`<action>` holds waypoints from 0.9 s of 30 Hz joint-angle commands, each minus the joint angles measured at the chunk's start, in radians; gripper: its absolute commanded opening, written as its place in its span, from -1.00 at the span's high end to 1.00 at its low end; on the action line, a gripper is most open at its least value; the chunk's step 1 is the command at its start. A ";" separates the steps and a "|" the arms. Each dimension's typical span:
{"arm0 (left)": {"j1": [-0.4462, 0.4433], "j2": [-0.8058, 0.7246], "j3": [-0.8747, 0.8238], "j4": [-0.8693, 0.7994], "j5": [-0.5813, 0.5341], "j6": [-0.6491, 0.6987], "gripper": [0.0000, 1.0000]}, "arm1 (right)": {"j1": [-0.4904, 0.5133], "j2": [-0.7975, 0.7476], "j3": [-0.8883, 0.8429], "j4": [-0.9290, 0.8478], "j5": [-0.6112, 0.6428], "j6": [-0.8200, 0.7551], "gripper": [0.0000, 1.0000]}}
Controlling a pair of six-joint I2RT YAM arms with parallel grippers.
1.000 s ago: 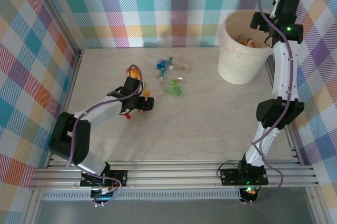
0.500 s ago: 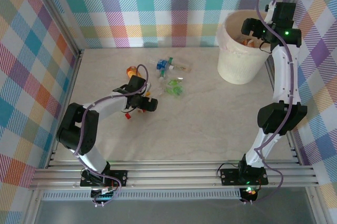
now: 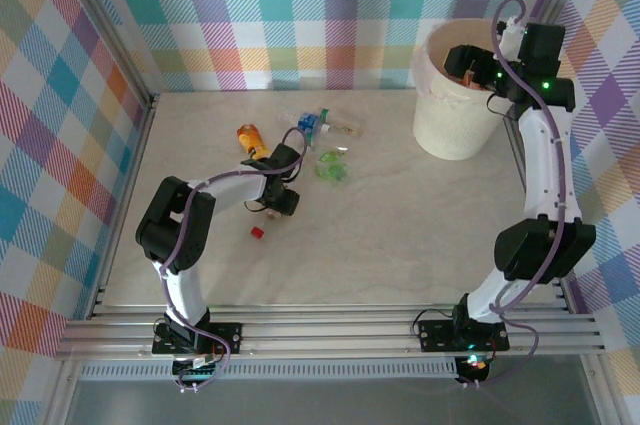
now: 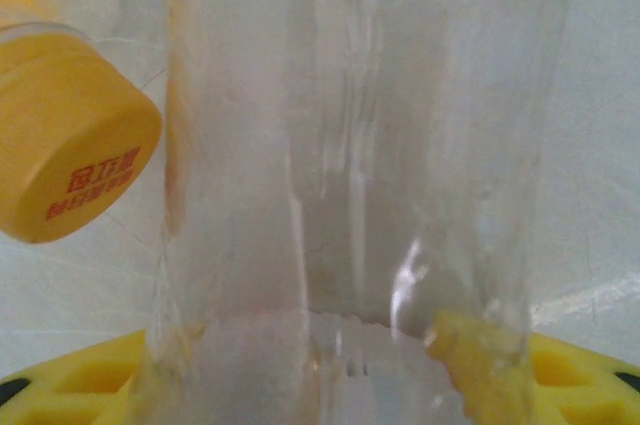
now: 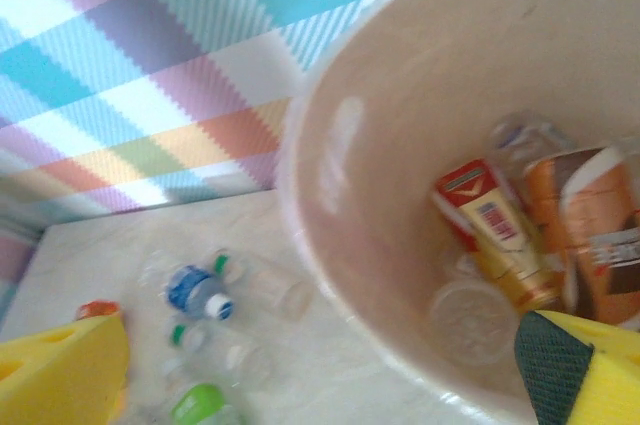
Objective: Put the plastic bottles in the bin
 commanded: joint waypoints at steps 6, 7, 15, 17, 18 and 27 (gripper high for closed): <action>-0.014 -0.051 -0.034 -0.003 0.010 -0.071 0.09 | 0.027 -0.174 -0.176 0.123 -0.266 0.022 -0.99; -0.018 -0.064 -0.040 0.005 0.014 -0.078 0.10 | 0.030 -0.192 -0.202 0.136 -0.279 0.023 -0.99; -0.065 -0.223 -0.056 0.080 0.109 -0.164 0.11 | 0.055 -0.316 -0.429 0.256 -0.343 0.107 -0.99; -0.072 -0.266 -0.064 0.124 0.157 -0.195 0.13 | 0.066 -0.323 -0.460 0.273 -0.354 0.121 -0.99; -0.073 -0.291 -0.071 0.157 0.183 -0.216 0.14 | 0.069 -0.323 -0.475 0.286 -0.362 0.132 -0.99; -0.084 -0.446 -0.116 0.444 0.352 -0.343 0.14 | 0.165 -0.301 -0.561 0.434 -0.487 0.201 -1.00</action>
